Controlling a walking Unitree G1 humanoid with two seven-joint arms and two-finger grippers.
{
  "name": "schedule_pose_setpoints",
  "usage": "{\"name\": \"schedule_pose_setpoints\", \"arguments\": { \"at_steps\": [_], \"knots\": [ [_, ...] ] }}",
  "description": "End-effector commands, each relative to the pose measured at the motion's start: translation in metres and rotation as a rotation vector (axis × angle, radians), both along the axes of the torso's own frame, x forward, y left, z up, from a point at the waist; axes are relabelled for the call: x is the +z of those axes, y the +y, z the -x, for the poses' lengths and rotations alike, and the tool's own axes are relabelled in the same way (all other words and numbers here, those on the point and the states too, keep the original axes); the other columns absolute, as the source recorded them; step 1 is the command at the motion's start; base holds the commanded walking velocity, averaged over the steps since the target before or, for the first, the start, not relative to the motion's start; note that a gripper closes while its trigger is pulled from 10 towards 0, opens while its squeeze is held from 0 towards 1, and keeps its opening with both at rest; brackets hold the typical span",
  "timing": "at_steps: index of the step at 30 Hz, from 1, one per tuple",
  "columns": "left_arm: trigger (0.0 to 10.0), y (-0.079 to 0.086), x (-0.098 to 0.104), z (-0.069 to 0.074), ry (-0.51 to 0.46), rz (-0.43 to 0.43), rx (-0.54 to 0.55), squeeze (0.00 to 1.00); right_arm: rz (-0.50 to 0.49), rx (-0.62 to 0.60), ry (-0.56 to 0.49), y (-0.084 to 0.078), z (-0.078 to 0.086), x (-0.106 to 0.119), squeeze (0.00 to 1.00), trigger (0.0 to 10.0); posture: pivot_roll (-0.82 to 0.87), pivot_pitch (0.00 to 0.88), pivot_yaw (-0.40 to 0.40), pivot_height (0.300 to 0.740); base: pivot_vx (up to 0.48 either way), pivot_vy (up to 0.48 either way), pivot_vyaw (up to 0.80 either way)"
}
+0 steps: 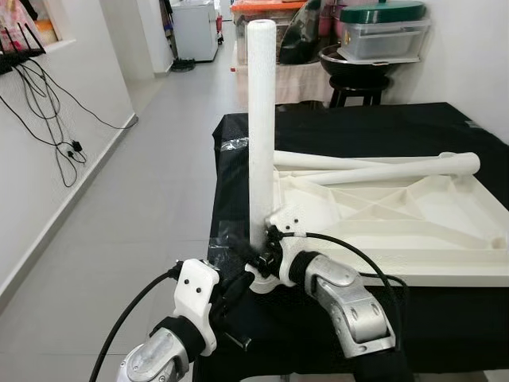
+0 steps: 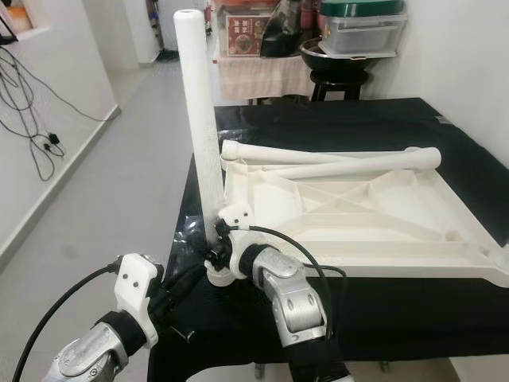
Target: Building children table
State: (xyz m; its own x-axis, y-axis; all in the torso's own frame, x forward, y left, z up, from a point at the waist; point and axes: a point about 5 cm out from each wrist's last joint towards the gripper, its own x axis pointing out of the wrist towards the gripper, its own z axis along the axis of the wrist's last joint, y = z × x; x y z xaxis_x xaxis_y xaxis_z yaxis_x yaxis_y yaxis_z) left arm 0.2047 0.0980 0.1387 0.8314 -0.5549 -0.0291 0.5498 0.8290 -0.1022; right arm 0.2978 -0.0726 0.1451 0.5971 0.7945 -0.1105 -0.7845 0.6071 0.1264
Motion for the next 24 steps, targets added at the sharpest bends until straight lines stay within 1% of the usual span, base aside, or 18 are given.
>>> {"name": "schedule_pose_setpoints", "arguments": {
  "at_steps": [1, 2, 3, 4, 5, 6, 7, 9, 10, 11, 12, 13, 14, 15, 17, 18, 19, 24],
  "knots": [
    [10.0, 0.001, -0.005, -0.001, 0.02, -0.011, 0.006, 0.0, -0.077, 0.113, -0.046, 0.008, 0.001, 0.018, 0.77, 10.0, 0.01, 0.021, 0.011, 0.74, 0.0, 0.0, 0.0],
    [10.0, 0.0, -0.005, -0.001, 0.02, -0.01, 0.004, 0.0, -0.075, 0.179, -0.083, 0.005, 0.001, 0.024, 0.77, 10.0, 0.02, 0.021, 0.01, 0.74, 0.0, 0.0, 0.0],
    [10.0, 0.0, -0.005, -0.001, 0.02, -0.01, 0.004, 0.0, -0.075, 0.179, -0.083, 0.005, 0.001, 0.024, 0.77, 10.0, 0.02, 0.021, 0.01, 0.74, 0.0, 0.0, 0.0],
    [10.0, -0.001, -0.005, -0.001, 0.019, -0.008, 0.002, 0.0, -0.025, 0.306, -0.107, -0.003, -0.003, 0.027, 0.0, 10.0, 0.02, 0.021, 0.009, 0.74, 0.0, 0.0, 0.0],
    [10.0, -0.001, -0.005, -0.001, 0.019, -0.008, 0.002, 0.0, -0.025, 0.306, -0.107, -0.003, -0.003, 0.027, 0.0, 10.0, 0.02, 0.021, 0.009, 0.74, 0.0, 0.0, 0.0],
    [10.0, -0.002, -0.005, -0.001, 0.018, -0.008, 0.0, 0.0, -0.006, 0.389, -0.099, -0.01, -0.007, 0.026, 0.0, 10.0, 0.02, 0.022, 0.005, 0.74, 0.0, 0.0, 0.0],
    [10.0, -0.002, -0.005, -0.001, 0.018, -0.008, 0.0, 0.0, -0.006, 0.389, -0.099, -0.01, -0.007, 0.026, 0.0, 10.0, 0.02, 0.022, 0.005, 0.74, 0.0, 0.0, 0.0],
    [10.0, -0.002, -0.004, -0.001, 0.017, -0.007, 0.0, 0.0, -0.008, 0.429, -0.083, -0.014, -0.015, 0.023, 0.0, 10.0, 0.01, 0.025, 0.001, 0.74, 0.0, 0.0, 0.0],
    [10.0, -0.003, -0.004, -0.001, 0.016, -0.006, 0.001, 0.0, -0.002, 0.431, -0.077, -0.016, -0.019, 0.022, 0.0, 10.0, 0.01, 0.026, -0.001, 0.74, 0.0, 0.0, 0.0],
    [10.0, -0.003, -0.004, -0.001, 0.016, -0.006, 0.001, 0.0, -0.002, 0.431, -0.077, -0.016, -0.019, 0.022, 0.0, 10.0, 0.01, 0.026, -0.001, 0.74, 0.0, 0.0, 0.0],
    [10.0, -0.003, -0.004, -0.001, 0.016, -0.006, 0.002, 0.0, 0.001, 0.423, -0.076, -0.016, -0.025, 0.021, 0.0, 10.0, 0.02, 0.026, -0.002, 0.74, 0.0, 0.0, 0.0],
    [10.0, -0.003, -0.004, -0.001, 0.016, -0.006, 0.002, 0.0, 0.001, 0.423, -0.076, -0.016, -0.025, 0.021, 0.0, 10.0, 0.02, 0.026, -0.002, 0.74, 0.0, 0.0, 0.0],
    [10.0, -0.003, -0.004, -0.001, 0.016, -0.005, 0.003, 0.0, 0.003, 0.415, -0.074, -0.016, -0.029, 0.021, 0.0, 10.0, 0.02, 0.026, -0.002, 0.74, 0.0, 0.0, 0.0],
    [10.0, -0.003, -0.004, 0.0, 0.017, -0.006, 0.003, 0.0, -0.01, 0.437, -0.07, -0.015, -0.031, 0.023, 0.0, 8.3, 0.02, 0.027, -0.001, 0.74, 0.0, 0.0, 0.0],
    [10.0, -0.003, -0.004, 0.0, 0.017, -0.006, 0.003, 0.0, -0.01, 0.437, -0.07, -0.015, -0.031, 0.023, 0.0, 8.3, 0.02, 0.027, -0.001, 0.74, 0.0, 0.0, 0.0],
    [10.0, -0.003, -0.004, 0.0, 0.017, -0.007, 0.003, 0.0, -0.02, 0.455, -0.067, -0.014, -0.032, 0.024, 0.0, 8.3, 0.02, 0.027, -0.001, 0.74, 0.0, 0.0, 0.0],
    [10.0, -0.003, -0.004, 0.0, 0.018, -0.007, 0.002, 0.0, -0.034, 0.48, -0.064, -0.014, -0.034, 0.026, 0.0, 0.0, 0.02, 0.03, 0.0, 0.74, 0.0, 0.0, 0.0],
    [10.0, -0.003, -0.004, 0.001, 0.02, -0.008, 0.001, 0.0, -0.034, 0.515, -0.073, -0.015, -0.039, 0.028, 0.0, 0.0, 0.03, 0.034, 0.0, 0.74, 0.0, 0.0, 0.0]
  ]
}}
